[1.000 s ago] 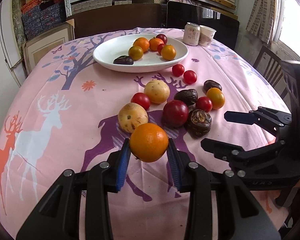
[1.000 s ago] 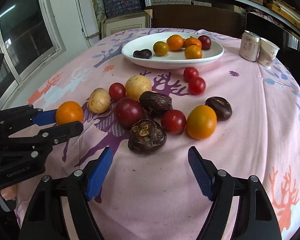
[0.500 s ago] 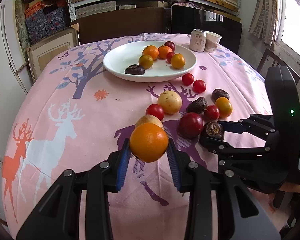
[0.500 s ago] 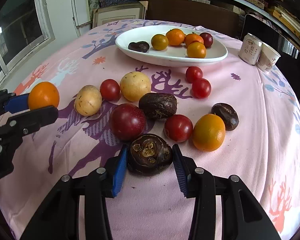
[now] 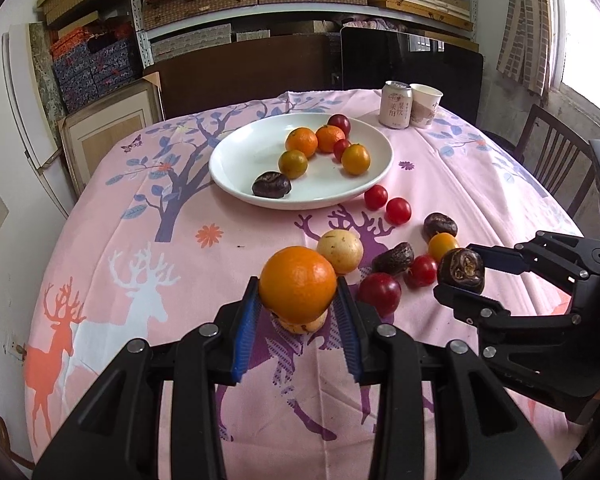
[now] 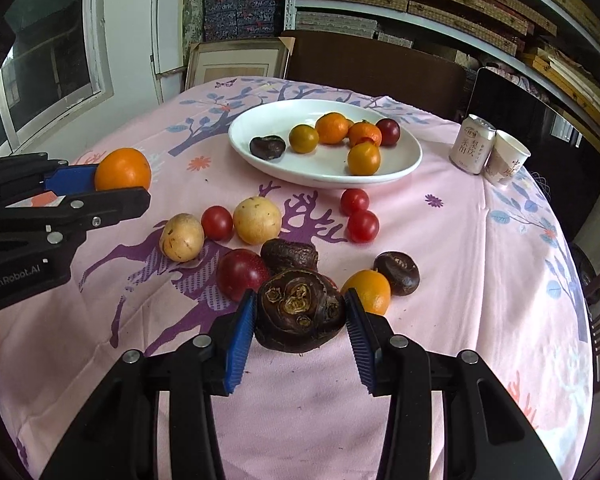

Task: Organize fruits
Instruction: 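Carry the dark brown fruit and the orange over the white plate with both grippers, then lower the orange and dark fruit onto the plate and open both grippers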

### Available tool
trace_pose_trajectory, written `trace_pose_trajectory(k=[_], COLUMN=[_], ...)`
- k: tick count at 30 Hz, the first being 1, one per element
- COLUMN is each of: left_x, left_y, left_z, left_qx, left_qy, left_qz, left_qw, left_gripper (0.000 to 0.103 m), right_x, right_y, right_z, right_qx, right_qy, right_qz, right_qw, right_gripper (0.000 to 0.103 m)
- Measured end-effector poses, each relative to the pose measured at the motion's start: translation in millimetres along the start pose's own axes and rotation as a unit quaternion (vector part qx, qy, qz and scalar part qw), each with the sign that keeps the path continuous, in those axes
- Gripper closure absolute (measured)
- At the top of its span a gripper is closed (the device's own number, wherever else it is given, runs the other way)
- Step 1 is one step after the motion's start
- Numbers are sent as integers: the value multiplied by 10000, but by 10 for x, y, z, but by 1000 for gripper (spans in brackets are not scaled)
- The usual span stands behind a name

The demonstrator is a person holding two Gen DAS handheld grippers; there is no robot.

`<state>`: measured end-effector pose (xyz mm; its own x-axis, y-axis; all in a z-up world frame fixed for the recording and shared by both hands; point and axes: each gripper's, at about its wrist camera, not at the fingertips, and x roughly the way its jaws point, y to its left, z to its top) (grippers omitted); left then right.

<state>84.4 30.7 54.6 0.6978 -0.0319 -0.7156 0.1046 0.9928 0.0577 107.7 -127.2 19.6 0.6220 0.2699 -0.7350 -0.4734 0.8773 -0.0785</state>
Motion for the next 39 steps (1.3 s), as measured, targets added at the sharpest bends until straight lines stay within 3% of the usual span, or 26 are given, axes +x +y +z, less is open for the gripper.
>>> trace_pose_trajectory(k=[5,11,17,23,25,26,27,30,39], left_x=[20,216,800,1262,1335,1352,1354,1270,812], left_y=[-10,106,299,453,483,490,485,423,138], left_z=[174,573,899,988,997,994,989,965,793], left_qx=[14,-178,-553,-842,-949,-1002,-1010,-842,-459], left_qy=[-59,-215,57,329,390,394,377,224,-99], left_qz=[-99,-131,-23,-8,-89,-96,-86,84,154], left_qw=[9999,9995,9985,9959,9947,9941,9941,9962,9988], left_gripper=[67,67,67,67,67,66,65,45,29], right_x=[-60,52,580,997,1067,1076,1067,1010,651], right_y=[-142,-478,-628,-607,-617,-624,-626,-623,-659], right_z=[156,543,892,1028,1051,1053,1046,995,693], right_qx=[160,776,1039,1109,1191,1251,1277,1230,1200], right_qy=[-258,-651,-383,-125,-59,-70,-104,-117,-150], right_qz=[39,527,618,618,728,762,744,777,736], right_qw=[9995,9935,9919,9918,9902,9892,9890,9893,9899], right_gripper=[58,58,58,58,46,45,45,45,42])
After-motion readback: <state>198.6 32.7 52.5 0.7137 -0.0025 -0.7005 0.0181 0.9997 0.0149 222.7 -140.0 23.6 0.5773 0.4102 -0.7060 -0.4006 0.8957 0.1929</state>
